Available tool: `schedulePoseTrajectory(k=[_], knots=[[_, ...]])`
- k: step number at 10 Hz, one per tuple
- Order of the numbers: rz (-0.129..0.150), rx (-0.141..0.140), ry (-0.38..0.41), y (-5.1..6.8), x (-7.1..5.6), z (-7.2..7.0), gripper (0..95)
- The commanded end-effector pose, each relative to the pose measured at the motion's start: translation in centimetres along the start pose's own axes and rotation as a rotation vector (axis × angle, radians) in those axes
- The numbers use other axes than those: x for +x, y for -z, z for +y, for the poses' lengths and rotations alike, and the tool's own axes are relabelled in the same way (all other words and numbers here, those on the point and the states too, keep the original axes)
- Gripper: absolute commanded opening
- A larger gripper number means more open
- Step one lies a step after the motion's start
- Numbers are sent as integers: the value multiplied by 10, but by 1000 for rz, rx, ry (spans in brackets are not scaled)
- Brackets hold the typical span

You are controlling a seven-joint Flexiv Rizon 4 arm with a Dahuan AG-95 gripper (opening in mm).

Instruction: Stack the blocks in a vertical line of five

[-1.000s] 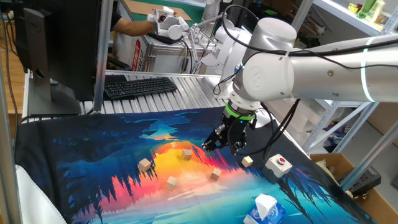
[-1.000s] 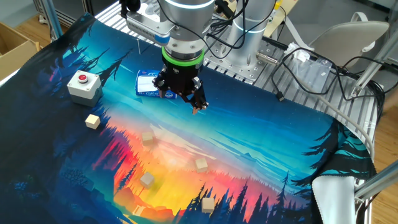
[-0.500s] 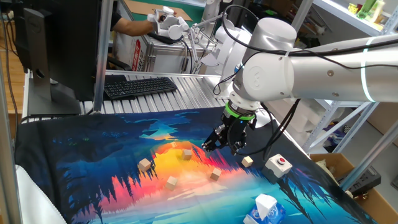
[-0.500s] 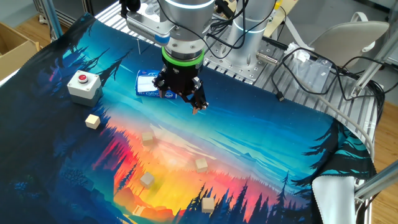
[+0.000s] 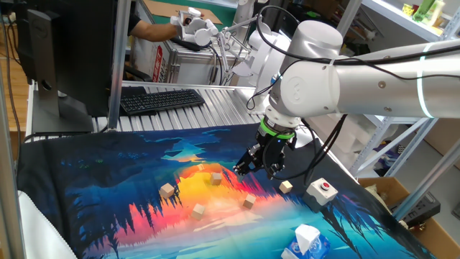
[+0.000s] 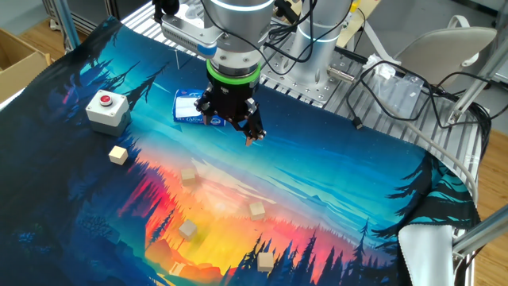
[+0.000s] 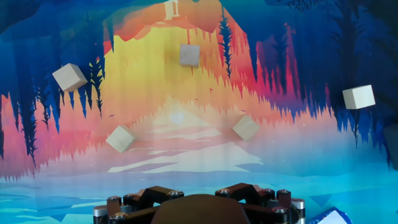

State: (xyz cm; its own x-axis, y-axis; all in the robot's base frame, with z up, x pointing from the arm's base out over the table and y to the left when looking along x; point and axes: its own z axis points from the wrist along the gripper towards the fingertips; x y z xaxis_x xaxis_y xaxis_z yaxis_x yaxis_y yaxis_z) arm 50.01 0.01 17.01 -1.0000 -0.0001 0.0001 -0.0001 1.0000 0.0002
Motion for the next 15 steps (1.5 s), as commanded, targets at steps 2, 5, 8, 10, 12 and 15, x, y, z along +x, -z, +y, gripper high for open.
schedulePoseTrajectory(k=[2,5,8,10,12,15], knots=[[-2,-23,202,0,0,0,0],[-2,-23,202,0,0,0,0],[-2,-23,202,0,0,0,0],[-2,-23,203,0,0,0,0],[-2,-23,203,0,0,0,0],[-1,-23,198,-2,-1,1,0]])
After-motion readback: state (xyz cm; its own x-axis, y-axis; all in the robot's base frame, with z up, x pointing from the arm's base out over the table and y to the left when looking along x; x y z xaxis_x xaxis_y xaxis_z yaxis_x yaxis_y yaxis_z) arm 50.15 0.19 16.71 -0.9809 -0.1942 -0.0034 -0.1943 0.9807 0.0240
